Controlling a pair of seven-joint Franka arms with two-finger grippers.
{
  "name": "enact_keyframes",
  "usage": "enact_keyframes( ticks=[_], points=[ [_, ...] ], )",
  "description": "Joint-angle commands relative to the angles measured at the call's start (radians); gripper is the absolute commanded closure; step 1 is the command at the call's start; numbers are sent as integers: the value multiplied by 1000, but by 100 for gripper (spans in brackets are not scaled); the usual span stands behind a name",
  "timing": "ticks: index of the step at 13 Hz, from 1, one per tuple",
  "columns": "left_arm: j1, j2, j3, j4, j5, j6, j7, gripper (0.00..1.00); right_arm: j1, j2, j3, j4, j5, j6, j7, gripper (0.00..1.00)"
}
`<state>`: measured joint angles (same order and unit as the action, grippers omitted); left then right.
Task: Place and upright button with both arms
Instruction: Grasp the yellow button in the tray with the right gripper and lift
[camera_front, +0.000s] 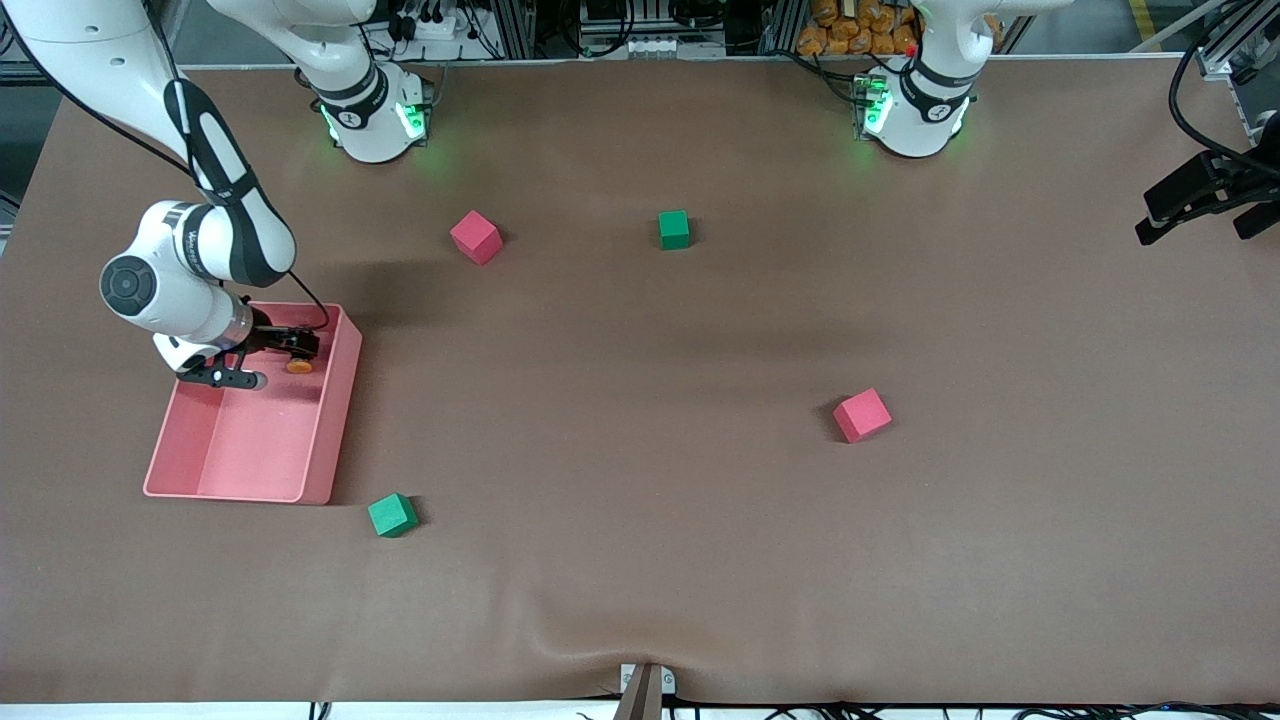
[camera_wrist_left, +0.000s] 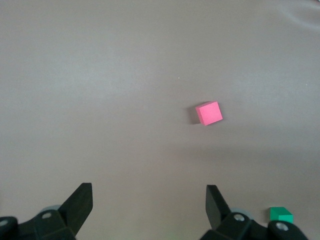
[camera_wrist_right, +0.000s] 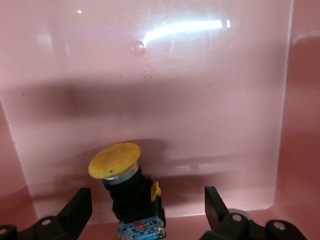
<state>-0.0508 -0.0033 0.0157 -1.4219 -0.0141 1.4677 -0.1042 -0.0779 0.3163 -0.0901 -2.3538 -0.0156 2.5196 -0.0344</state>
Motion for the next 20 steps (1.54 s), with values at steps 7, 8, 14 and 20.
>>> enact_keyframes(
  ticks=[7,8,14,20],
  points=[
    [6,-3,-5,9,5,-13,6,0,-14,58,12,-16,2,45,-13,0],
    [6,-3,-5,9,5,-13,5,0,-13,61,12,-16,2,47,-13,0],
    [6,-3,-5,9,5,-13,6,0,-11,61,12,-16,2,47,-13,0],
    [6,-3,-5,9,3,-13,4,0,-9,49,13,-15,2,45,-15,100]
  ],
)
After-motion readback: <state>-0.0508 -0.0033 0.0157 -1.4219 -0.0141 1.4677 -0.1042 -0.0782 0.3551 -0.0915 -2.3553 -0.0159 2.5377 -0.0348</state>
